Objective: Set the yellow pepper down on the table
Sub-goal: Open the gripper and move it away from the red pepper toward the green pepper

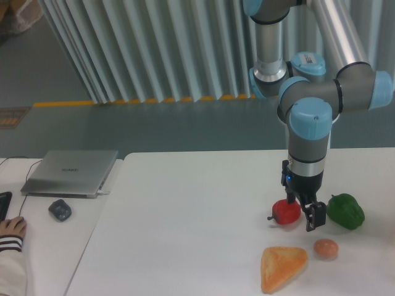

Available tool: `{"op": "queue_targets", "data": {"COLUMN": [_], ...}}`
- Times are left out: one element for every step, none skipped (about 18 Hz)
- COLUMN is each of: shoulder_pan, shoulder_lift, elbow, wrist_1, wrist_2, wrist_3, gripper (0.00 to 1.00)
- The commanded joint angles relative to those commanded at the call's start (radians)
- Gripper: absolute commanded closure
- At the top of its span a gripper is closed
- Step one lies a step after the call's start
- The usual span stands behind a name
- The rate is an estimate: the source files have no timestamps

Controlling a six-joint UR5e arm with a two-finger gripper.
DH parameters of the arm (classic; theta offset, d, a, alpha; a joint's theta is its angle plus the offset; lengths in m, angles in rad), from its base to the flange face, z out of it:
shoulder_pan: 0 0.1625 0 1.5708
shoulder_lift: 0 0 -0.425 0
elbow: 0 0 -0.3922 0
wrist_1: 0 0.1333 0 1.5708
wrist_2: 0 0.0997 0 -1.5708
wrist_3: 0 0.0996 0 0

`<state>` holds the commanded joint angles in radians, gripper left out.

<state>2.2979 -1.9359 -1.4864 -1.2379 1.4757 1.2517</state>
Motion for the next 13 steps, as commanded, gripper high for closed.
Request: {"op": "queue_targets", "data": {"shoulder_pan": [0.0, 0.0, 0.0, 0.0, 0.0, 0.0, 0.0, 0.0, 0.0, 0.0, 0.0, 0.0, -0.002], "shoulder_lift": [0.0, 0.0, 0.0, -0.002, -0.002, -0.002, -0.002, -0.002, -0.003, -0.003, -0.005, -0.005, -0.006], "elbow": [-0.002, -0.002, -0.002, -0.003, -0.003, -0.003, -0.003, -0.003, -0.003, -0.003, -0.003, -0.003, -0.003], "wrist_1": [0.002, 0.008, 0.018, 0.02, 0.02, 0.02, 0.02, 0.02, 0.02, 0.02, 0.02, 0.021, 0.02], "wrist_2": [0.002, 0.002, 0.002, 0.003, 0.005, 0.005, 0.012, 0.015, 0.017, 0.017, 0.021, 0.038, 0.061], "wrist_3": [0.0, 0.0, 0.0, -0.003, -0.003, -0.002, 0.0, 0.0, -0.002, 0.0, 0.0, 0.0, 0.0], "gripper": [0.0, 0.0, 0.0, 0.0, 0.0, 0.0, 0.0, 0.0, 0.0, 0.0, 0.0, 0.0, 0.0]}}
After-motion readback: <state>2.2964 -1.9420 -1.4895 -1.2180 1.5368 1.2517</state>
